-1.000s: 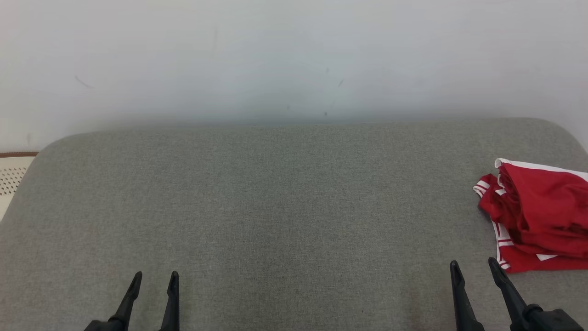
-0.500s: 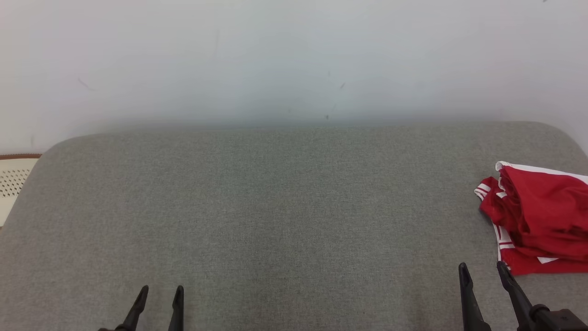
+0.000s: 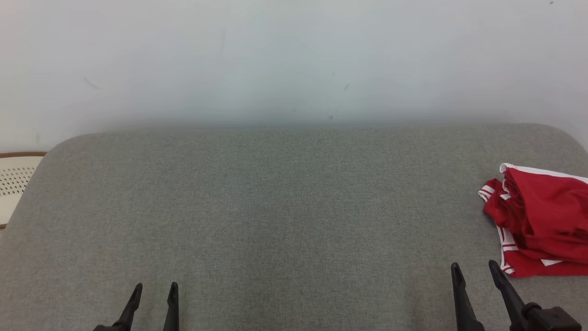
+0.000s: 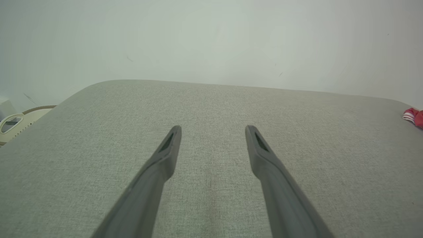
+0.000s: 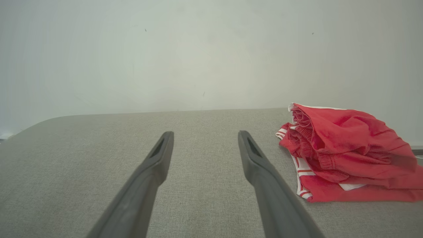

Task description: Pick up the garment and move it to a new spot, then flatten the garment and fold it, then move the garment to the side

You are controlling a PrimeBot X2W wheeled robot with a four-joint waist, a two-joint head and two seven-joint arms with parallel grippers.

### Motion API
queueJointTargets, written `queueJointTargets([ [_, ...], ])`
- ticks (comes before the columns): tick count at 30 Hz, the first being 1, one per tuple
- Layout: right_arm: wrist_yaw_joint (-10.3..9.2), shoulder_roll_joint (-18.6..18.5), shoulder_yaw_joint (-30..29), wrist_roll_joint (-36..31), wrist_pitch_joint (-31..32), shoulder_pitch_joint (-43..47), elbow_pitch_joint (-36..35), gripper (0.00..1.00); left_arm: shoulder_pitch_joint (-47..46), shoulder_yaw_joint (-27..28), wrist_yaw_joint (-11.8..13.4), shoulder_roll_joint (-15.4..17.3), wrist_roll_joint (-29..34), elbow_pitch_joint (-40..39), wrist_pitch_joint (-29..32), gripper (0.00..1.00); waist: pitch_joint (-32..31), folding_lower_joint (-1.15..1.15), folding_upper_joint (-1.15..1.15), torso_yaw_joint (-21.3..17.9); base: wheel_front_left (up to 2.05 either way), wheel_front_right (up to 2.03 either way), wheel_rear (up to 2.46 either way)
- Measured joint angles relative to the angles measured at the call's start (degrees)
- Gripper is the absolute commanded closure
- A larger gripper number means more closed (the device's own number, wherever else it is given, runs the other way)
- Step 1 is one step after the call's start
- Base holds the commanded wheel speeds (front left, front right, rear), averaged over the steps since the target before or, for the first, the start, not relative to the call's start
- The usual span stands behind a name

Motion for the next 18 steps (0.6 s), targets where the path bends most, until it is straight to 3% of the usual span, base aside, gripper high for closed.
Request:
queueJointTargets([
  [18, 0.00, -0.36, 0.69, 0.65, -0.07, -0.54, -0.19, 0.00, -0.34, 0.04, 0.77, -0.07, -0.02, 0.11, -0.29, 0.00, 0.38, 0.00, 0.00, 0.30, 0.00, 0.00, 0.00],
])
